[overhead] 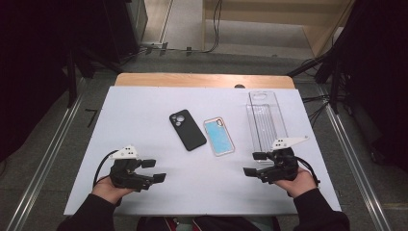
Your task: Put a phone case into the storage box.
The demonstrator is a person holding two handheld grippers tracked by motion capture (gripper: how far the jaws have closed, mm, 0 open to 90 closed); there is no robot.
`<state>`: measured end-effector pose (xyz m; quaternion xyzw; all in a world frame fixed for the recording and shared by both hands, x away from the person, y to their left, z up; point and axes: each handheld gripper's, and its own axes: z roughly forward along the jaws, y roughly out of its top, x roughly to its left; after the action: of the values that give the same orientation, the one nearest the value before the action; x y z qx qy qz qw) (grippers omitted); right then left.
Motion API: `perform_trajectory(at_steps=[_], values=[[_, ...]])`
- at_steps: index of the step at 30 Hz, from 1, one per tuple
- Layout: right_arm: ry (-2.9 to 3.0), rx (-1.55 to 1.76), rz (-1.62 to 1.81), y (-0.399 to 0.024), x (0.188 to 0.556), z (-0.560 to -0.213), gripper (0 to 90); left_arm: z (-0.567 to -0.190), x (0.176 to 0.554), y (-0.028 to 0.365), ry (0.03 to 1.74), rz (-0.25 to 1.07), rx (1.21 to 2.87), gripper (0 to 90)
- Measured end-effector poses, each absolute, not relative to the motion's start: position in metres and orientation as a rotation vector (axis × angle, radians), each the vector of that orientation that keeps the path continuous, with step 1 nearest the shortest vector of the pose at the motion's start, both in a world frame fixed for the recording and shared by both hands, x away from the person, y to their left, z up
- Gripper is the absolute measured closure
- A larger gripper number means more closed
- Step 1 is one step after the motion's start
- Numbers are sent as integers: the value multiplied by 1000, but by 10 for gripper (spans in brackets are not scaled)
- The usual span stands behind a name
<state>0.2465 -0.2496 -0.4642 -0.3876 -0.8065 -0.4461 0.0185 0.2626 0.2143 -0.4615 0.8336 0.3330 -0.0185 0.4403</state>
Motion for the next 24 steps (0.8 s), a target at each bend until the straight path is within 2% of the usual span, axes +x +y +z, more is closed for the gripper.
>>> perform_trajectory(at_steps=[13, 24], values=[[-2552, -1211, -1318, -263, 230, -477, 150, -461, 261, 216, 816, -61, 2060, 260], [-2493, -1308, -1399, -263, 232, -468, 150, -461, 261, 214, 808, -64, 2052, 260]])
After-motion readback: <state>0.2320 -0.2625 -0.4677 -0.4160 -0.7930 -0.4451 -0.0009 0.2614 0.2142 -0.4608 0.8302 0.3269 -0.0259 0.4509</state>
